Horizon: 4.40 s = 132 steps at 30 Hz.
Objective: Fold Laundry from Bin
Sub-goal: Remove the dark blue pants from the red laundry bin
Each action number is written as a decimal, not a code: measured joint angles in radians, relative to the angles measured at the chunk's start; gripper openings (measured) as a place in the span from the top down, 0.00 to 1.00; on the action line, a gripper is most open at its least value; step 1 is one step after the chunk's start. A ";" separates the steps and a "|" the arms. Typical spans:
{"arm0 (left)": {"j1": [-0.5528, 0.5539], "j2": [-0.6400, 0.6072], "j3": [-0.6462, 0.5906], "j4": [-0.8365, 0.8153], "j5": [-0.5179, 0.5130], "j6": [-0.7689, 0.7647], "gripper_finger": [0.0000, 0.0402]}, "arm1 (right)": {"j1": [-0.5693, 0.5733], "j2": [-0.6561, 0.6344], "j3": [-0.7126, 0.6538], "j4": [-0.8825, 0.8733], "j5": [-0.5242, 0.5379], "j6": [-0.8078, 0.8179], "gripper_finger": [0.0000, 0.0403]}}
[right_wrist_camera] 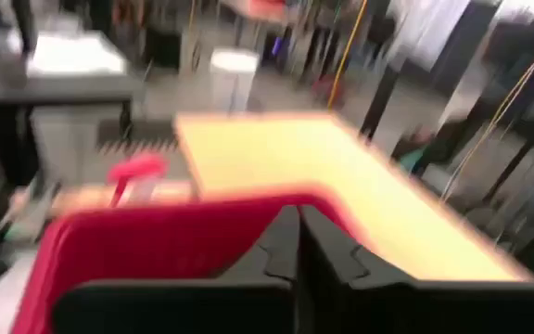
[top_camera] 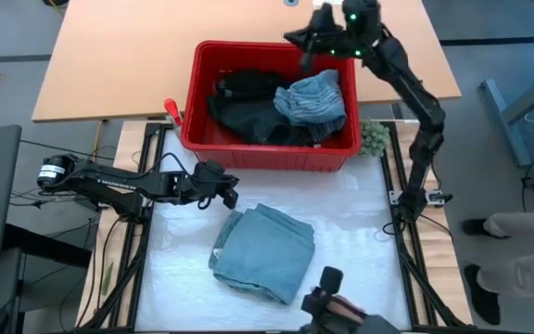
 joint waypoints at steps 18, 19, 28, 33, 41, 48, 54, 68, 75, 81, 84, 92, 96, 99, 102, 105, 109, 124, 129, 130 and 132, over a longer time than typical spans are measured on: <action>-0.015 0.008 0.000 0.028 0.033 -0.101 0.76 | 0.091 0.475 -0.032 -0.284 0.020 -0.135 0.28; -0.020 0.013 0.000 0.032 0.035 -0.112 0.76 | 0.092 0.491 -0.032 -0.280 0.020 -0.134 0.27; -0.046 0.041 0.002 0.026 0.059 -0.139 0.76 | 0.117 0.573 -0.031 -0.249 0.194 -0.108 0.39; -0.051 0.062 0.001 0.031 0.071 -0.148 0.76 | 0.124 0.566 -0.015 -0.269 0.261 -0.101 0.86; -0.077 0.064 0.000 0.016 0.076 -0.137 0.76 | 0.125 0.379 -0.005 -0.268 0.238 -0.088 0.95; -0.079 0.064 0.000 0.016 0.061 -0.133 0.76 | 0.127 0.129 -0.006 -0.157 0.223 -0.086 0.95; -0.079 0.064 0.000 0.074 0.021 -0.078 0.76 | 0.107 -0.063 -0.006 0.109 0.123 0.070 0.95; -0.067 0.063 0.000 0.767 0.095 0.345 0.76 | -0.021 -0.315 -0.003 0.934 -0.381 1.053 0.95; -0.070 0.061 0.045 1.031 0.261 0.353 0.76 | 0.072 -0.406 -0.002 0.949 -0.580 1.219 0.95; -0.076 0.066 0.289 0.815 0.362 0.496 0.76 | 0.153 -0.447 -0.002 0.362 -0.653 0.887 0.94; -0.102 0.090 0.479 0.502 0.365 0.600 0.76 | 0.188 -0.444 -0.011 -0.041 -0.557 0.614 0.94; -0.181 0.252 0.922 -0.040 0.147 0.762 0.76 | 0.347 -0.352 -0.229 -0.393 -0.304 0.341 0.94; -0.210 0.319 1.047 -0.187 0.038 0.765 0.76 | 0.415 -0.302 -0.374 -0.346 -0.314 0.298 0.94; -0.226 0.351 1.080 -0.256 0.016 0.716 0.76 | 0.463 -0.268 -0.462 -0.282 -0.314 0.279 0.94; -0.255 0.375 1.075 -0.323 0.044 0.659 0.76 | 0.492 -0.240 -0.504 -0.226 -0.355 0.276 0.94; -0.294 0.379 1.074 -0.385 0.094 0.654 0.76 | 0.500 -0.206 -0.512 -0.197 -0.410 0.282 0.94; -0.341 0.365 1.076 -0.453 0.127 0.701 0.76 | 0.499 -0.169 -0.514 -0.181 -0.424 0.334 0.94; -0.393 0.380 1.072 -0.792 -0.013 0.982 0.65 | 0.500 -0.172 -0.514 -0.127 -0.420 0.495 0.94; -0.372 0.415 1.044 -0.797 -0.052 1.103 0.53 | 0.502 -0.175 -0.513 -0.122 -0.415 0.505 0.94; -0.369 0.422 1.041 -0.795 -0.074 1.125 0.51 | 0.502 -0.175 -0.513 -0.122 -0.415 0.505 0.94; -0.366 0.429 1.039 -0.792 -0.138 1.171 0.47 | 0.502 -0.175 -0.513 -0.121 -0.413 0.505 0.94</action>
